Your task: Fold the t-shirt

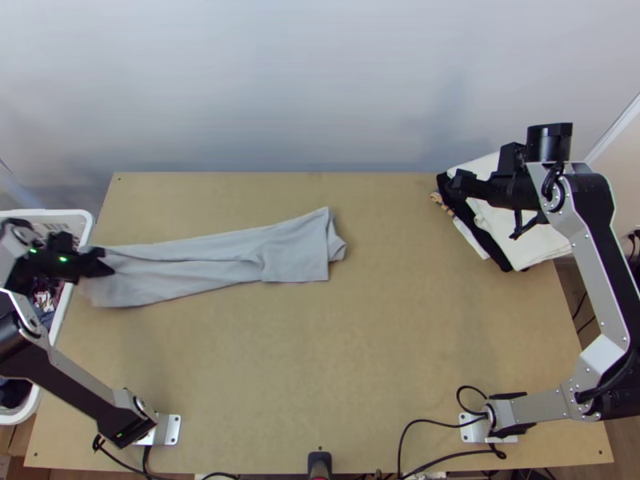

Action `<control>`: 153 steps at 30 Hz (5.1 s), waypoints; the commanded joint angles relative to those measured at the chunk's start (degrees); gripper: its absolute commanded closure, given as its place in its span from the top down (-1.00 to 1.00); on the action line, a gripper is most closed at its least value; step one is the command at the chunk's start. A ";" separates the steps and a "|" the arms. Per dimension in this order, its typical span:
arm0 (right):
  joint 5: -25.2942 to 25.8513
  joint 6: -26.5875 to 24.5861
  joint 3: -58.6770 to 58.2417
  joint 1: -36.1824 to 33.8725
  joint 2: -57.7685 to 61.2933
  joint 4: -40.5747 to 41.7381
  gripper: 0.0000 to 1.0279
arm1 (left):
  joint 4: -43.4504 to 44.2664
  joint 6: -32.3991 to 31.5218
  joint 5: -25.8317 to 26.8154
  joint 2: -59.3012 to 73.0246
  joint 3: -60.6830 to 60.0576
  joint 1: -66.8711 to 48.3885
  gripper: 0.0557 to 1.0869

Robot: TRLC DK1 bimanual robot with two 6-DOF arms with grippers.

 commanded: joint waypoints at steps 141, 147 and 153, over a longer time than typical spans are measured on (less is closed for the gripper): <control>-32.25 9.03 36.95 21.21 57.74 -3.21 0.92 | -5.29 -31.92 -10.37 -11.21 41.84 -31.69 0.91; -30.14 9.03 37.56 23.76 59.32 -1.28 0.92 | -5.82 -31.92 -10.37 -11.65 41.84 -30.99 0.91; -27.94 9.03 38.00 26.58 60.11 -0.75 0.92 | -5.82 -31.75 -10.29 -11.56 41.84 -30.55 0.91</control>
